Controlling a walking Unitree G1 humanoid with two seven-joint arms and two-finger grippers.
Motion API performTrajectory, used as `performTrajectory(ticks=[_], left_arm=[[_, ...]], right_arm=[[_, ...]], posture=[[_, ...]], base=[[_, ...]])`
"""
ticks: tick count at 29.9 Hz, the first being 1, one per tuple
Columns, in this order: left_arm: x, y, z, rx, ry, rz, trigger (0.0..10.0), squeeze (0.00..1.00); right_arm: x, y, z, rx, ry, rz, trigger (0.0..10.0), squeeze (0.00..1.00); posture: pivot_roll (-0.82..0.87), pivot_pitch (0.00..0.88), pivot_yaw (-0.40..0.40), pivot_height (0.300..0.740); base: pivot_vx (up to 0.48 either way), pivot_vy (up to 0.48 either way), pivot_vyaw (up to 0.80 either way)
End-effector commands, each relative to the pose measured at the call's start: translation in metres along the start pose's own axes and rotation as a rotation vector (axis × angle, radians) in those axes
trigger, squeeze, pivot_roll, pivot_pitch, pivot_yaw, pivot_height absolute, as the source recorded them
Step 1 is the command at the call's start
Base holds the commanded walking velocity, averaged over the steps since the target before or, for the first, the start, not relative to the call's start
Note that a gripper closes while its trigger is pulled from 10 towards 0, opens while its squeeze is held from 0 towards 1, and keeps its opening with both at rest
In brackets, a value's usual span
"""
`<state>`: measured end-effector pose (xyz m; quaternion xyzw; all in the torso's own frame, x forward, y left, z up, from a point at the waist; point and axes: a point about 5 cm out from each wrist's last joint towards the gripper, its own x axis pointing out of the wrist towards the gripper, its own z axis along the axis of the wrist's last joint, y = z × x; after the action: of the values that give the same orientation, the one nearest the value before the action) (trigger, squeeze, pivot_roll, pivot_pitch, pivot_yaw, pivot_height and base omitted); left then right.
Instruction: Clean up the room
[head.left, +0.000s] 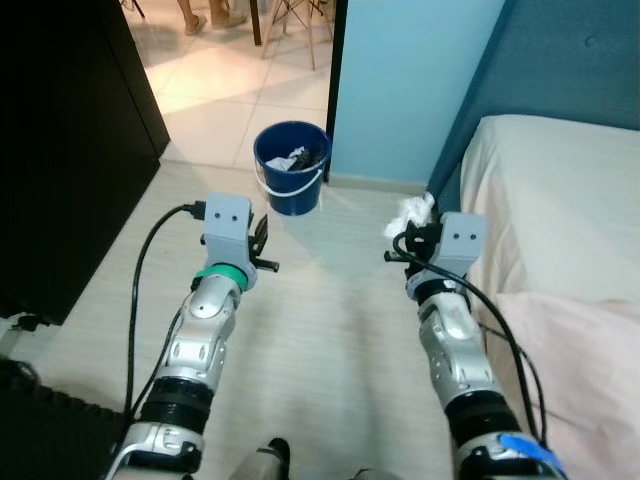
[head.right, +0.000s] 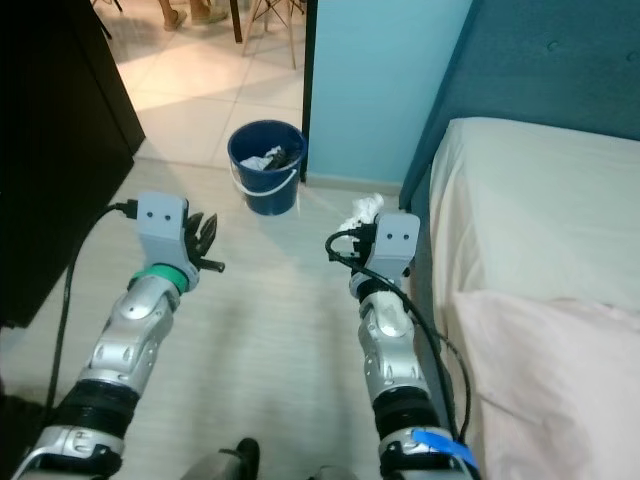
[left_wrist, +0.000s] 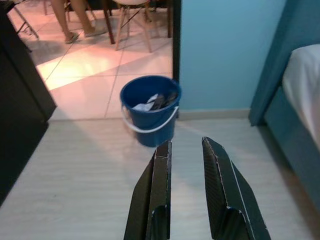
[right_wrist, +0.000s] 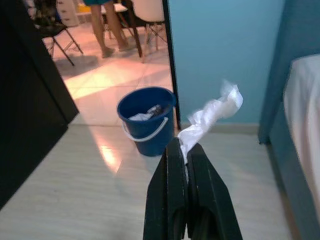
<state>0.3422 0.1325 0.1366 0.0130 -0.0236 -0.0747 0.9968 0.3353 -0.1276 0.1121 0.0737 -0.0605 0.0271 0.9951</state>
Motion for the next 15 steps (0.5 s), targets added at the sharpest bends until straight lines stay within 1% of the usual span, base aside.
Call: performTrajectory(ticks=[1,6,9,10,15], left_arm=[[-0.0024,-0.0031,-0.0053,-0.010,0.019,-0.009,10.0,0.00],[-0.0030,-0.0027,-0.0056,-0.012,0.020,-0.008,10.0,0.00],[-0.0028,-0.0040,-0.0058,-0.012,0.021,-0.011,10.0,0.00],[-0.0028,-0.0040,-0.0058,-0.012,0.021,-0.011,10.0,0.00],[-0.0030,-0.0048,-0.0062,-0.013,0.022,-0.011,10.0,0.00]], right_arm=[[-0.0023,-0.0044,-0.0046,0.004,0.019,-0.018,10.0,0.00],[-0.0015,-0.0040,-0.0039,0.005,0.018,-0.016,10.0,0.00],[-0.0028,-0.0042,-0.0044,-0.033,0.021,-0.004,10.0,0.00],[-0.0028,-0.0042,-0.0044,-0.033,0.021,-0.004,10.0,0.00],[-0.0035,-0.0041,-0.0056,-0.039,0.027,-0.002,10.0,0.00]], posture=[[0.08,0.041,0.031,0.740],[0.08,0.044,0.033,0.740],[0.07,0.046,0.036,0.740],[0.07,0.046,0.036,0.740],[0.08,0.047,0.032,0.740]], base=[[0.304,0.000,0.00],[0.304,0.000,0.00],[0.305,0.000,0.00],[0.304,0.000,0.00],[0.305,0.000,0.80]])
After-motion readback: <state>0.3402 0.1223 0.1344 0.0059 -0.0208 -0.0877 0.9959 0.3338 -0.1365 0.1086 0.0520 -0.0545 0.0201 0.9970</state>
